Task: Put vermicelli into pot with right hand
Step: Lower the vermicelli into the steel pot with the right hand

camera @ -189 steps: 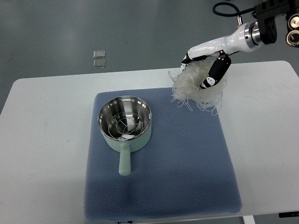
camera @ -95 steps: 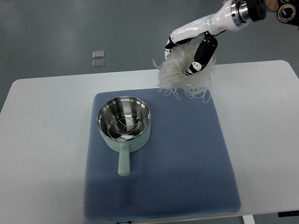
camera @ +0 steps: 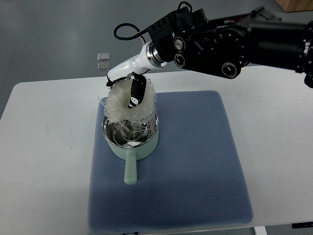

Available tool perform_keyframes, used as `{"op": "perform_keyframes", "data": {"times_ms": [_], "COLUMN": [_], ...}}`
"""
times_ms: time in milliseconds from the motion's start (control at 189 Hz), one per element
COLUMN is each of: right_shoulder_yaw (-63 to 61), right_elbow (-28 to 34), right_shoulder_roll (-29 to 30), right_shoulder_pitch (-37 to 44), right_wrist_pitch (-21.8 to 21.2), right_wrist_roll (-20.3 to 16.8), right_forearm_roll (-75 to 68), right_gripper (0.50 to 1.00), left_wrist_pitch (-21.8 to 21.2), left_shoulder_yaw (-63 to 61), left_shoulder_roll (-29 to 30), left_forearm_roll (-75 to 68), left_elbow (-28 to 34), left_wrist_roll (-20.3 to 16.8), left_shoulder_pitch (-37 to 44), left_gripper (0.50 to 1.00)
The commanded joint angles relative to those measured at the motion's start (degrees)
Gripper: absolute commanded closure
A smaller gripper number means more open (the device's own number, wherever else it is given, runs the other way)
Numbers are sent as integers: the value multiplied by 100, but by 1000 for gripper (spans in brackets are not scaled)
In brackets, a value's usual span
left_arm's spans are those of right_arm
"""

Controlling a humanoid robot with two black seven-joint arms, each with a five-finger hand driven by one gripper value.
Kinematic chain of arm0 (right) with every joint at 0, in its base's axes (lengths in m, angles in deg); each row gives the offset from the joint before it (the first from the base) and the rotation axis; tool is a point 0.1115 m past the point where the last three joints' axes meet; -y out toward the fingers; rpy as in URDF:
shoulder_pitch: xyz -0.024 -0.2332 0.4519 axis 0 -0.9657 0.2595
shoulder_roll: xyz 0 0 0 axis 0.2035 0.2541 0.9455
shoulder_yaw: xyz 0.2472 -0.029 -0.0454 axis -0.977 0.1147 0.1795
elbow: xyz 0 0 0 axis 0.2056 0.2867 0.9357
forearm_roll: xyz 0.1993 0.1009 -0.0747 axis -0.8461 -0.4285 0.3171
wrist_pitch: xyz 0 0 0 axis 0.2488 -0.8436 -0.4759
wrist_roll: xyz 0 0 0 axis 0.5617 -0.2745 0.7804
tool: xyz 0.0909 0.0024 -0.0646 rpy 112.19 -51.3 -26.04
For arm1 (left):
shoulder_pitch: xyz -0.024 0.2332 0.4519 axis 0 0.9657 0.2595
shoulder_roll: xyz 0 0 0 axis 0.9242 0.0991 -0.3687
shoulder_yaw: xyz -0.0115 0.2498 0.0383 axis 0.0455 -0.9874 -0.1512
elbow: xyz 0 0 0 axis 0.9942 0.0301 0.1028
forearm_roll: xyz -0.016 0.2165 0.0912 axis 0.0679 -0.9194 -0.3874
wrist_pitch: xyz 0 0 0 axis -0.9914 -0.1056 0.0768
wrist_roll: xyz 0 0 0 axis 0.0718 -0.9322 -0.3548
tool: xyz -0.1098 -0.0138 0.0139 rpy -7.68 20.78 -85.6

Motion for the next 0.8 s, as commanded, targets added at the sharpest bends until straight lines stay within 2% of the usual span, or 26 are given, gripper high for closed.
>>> {"op": "perform_keyframes", "data": {"times_ms": [0,597,797], "right_shoulder_yaw": [6,-47,-82], "right_elbow": [-169,-512,-512], "right_shoulder_roll": [44,44,44], "right_shoulder_pitch": [-235,-639,-1017], "right_wrist_pitch": [63,300,695], "right_wrist_roll": [-9,-9,35], "right_forearm_roll": [46,11,-7], "right_gripper": [1000,1000,1000], "left_wrist_pitch": [-1,-1,-1], "left_shoulder_yaw": [0,0,0], "left_shoulder_roll": [0,0,0], "left_forearm_roll": [0,0,0], "left_elbow": [-11,16,16], "left_wrist_roll": [0,0,0], "left_shoulder_pitch": [-13,-13,-13], "left_gripper": [500,500,500]}}
